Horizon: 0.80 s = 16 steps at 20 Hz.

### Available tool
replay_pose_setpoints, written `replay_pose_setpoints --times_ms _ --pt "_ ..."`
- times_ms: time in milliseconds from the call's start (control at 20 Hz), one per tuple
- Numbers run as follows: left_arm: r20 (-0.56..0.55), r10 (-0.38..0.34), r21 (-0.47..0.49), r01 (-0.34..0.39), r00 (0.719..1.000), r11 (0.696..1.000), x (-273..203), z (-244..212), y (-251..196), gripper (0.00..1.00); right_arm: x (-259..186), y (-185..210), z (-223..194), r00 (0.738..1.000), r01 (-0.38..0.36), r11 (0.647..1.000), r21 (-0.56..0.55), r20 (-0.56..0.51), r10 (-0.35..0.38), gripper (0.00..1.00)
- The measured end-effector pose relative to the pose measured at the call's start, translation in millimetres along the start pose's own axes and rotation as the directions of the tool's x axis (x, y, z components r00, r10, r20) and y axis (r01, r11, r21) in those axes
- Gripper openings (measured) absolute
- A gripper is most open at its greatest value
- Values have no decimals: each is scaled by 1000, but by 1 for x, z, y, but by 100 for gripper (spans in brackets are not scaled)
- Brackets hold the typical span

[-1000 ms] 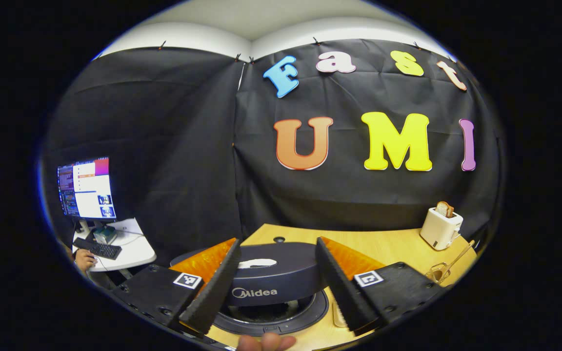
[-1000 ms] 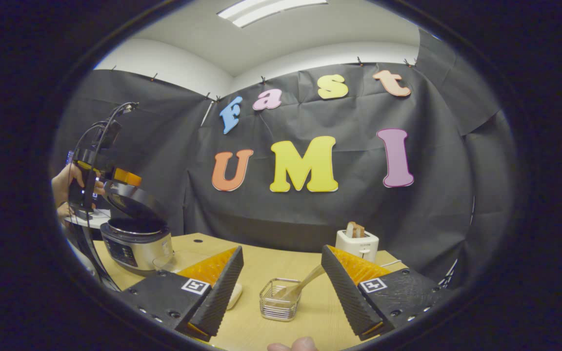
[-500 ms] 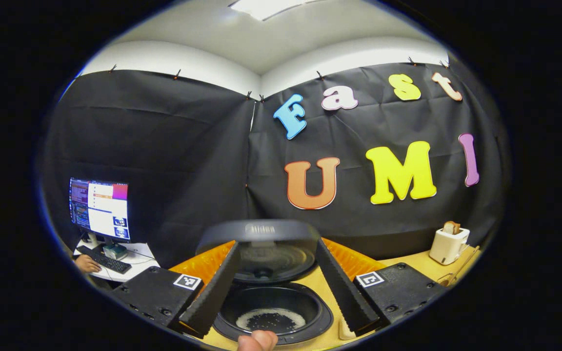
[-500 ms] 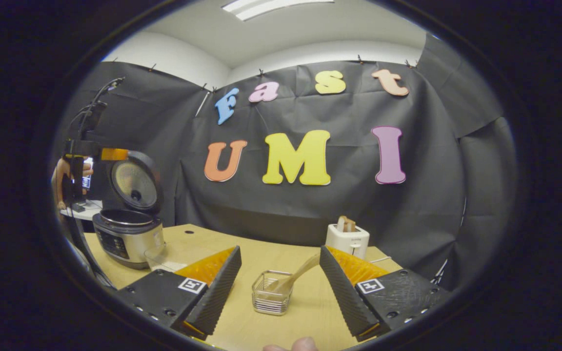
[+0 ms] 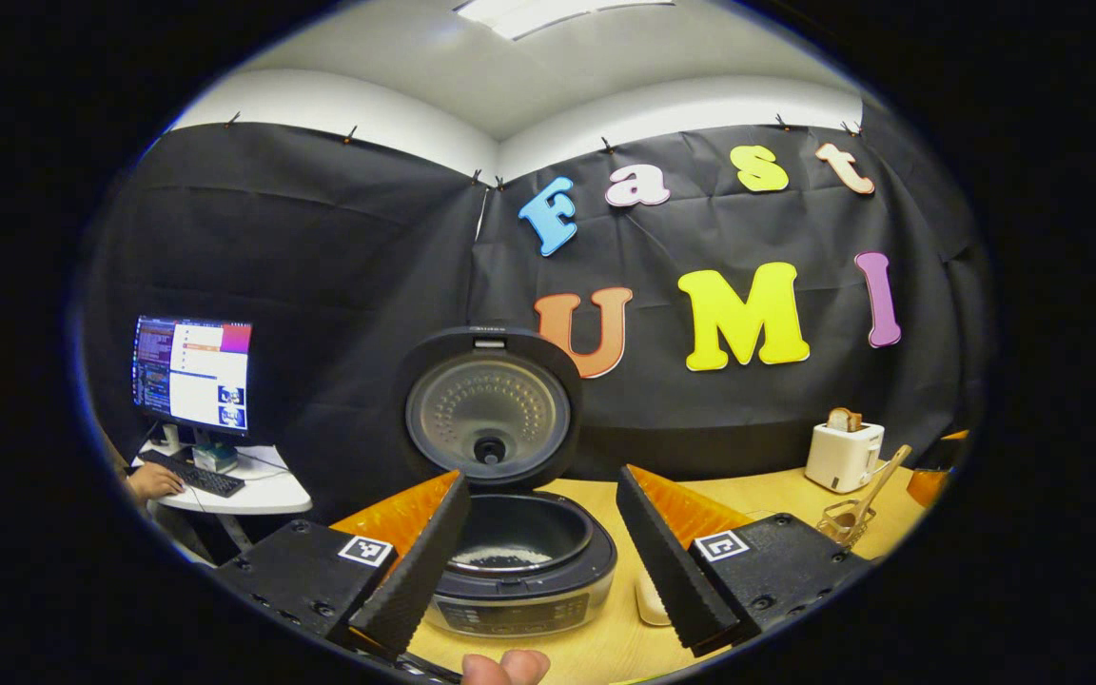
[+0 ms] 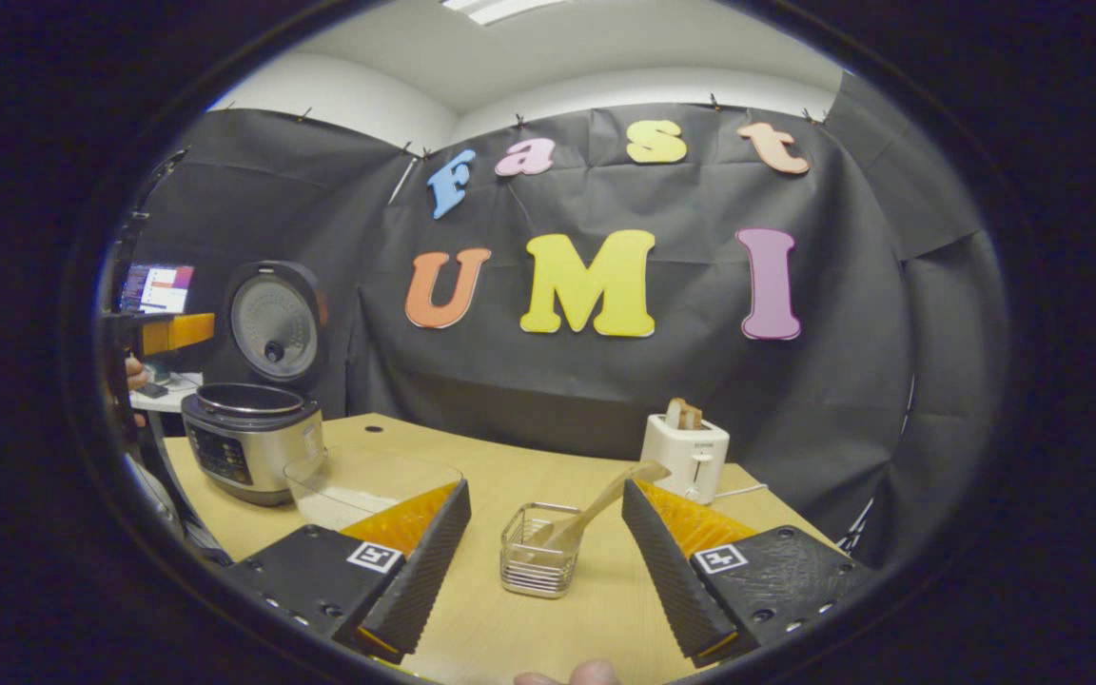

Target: Close the left gripper, press the button to open the rice cooker; take a wooden spoon from the chopstick holder with the right hand, scoop a spoonful of rice and pour it into the rice cooker, then put the wooden spoon back into the chopstick holder.

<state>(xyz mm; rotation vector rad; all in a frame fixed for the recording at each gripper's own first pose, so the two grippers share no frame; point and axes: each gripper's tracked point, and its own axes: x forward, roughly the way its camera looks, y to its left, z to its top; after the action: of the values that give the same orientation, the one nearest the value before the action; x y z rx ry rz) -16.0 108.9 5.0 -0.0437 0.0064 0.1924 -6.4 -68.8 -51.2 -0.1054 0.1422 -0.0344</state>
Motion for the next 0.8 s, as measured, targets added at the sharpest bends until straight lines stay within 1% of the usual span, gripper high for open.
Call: replay_pose_setpoints --times_ms 100,150,250,350,400,500,650,700,750,800 --pt "-1 -24 -15 24 1000 1000 0 -4 -5 99 3 -6 -8 999 16 999 32 -41 -15 95" --pt "-24 -35 -13 35 999 999 -3 -10 -7 99 4 -11 -8 998 31 998 49 -48 -28 95" --pt "-16 -44 9 44 999 999 -1 -12 -9 100 9 -16 -12 997 48 995 85 -68 -43 95" --pt "-35 -63 45 65 997 997 -3 -16 -14 100 16 -20 -16 995 58 992 115 -88 -48 96" --pt "-29 -67 58 69 997 996 -4 -13 -15 100 21 -21 -18 994 60 990 129 -98 -48 95" --pt "-22 -82 54 84 996 995 -6 -11 -21 99 35 -20 -25 992 53 985 163 -123 -33 94" --pt "-18 -110 49 111 994 993 -7 -8 -27 99 61 -25 -37 984 71 974 215 -176 -33 95" --pt "-21 -108 51 109 994 993 -8 -9 -26 99 70 -29 -41 982 86 970 226 -184 -44 92" --pt "-22 -107 56 109 994 993 -8 -9 -22 94 79 -31 -44 980 95 967 235 -191 -50 95" --pt "-24 -103 64 104 994 992 -7 -10 -20 99 87 -34 -49 977 107 967 231 -205 -59 96"
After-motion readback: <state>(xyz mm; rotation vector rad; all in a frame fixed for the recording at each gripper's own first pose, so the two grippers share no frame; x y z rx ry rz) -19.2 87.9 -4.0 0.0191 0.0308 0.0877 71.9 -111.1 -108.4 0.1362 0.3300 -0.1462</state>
